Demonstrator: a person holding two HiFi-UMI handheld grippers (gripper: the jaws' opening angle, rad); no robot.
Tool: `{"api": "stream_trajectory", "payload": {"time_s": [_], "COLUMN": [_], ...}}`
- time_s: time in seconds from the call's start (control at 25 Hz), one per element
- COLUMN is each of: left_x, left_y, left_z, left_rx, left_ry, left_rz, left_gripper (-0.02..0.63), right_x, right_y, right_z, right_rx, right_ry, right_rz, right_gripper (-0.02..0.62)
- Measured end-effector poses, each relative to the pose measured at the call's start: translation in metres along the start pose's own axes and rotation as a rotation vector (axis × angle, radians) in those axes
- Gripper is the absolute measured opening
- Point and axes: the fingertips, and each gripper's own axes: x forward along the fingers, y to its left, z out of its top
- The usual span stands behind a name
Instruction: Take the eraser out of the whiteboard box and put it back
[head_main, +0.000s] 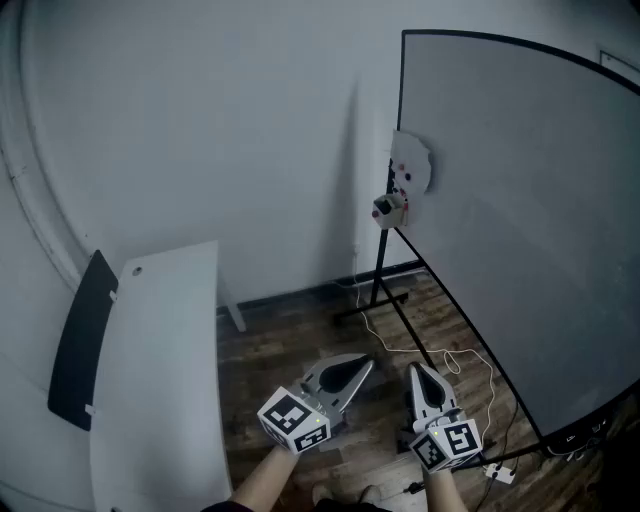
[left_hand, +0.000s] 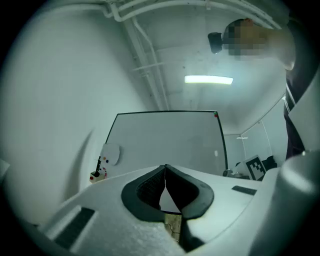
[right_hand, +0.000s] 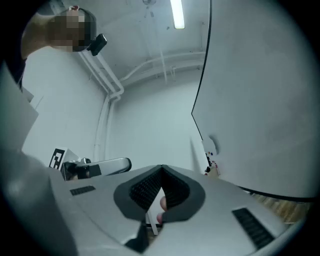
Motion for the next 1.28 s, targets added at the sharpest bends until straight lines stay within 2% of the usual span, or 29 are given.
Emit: {"api": "stream_trajectory", "payload": {"time_s": [0.6,0.92,1.12,1.28], "left_x": [0.000,-0.014,-0.030,-0.037], "left_y": [0.001,0.019,0.038,0.052], "left_z": [0.003,0.000,-0.004,-0.008], "left_rx": [0.021,0.038,0.020,-0.001], "left_ry": [0.010,0.034,0.058,0.068], "left_rz": [0.020,0.030,0.028,0.023], "left_gripper": [0.006,0.006,0.006,0.006], "right_x": [0.004,0.021,0.035,0.042], "right_y": [-0.002,0.013,0.031,0.042], "right_z": [0.000,-0.006,-0.018,-0.022], "right_rx": [0.022,-0.043,-0.113,-0.117], "right_ry": [-0.008,0.006,0.024,0.026], "right_rz": [0.032,0.032,0.025,0.024], "right_gripper": [0.003,0.003,0.003,0.003]}}
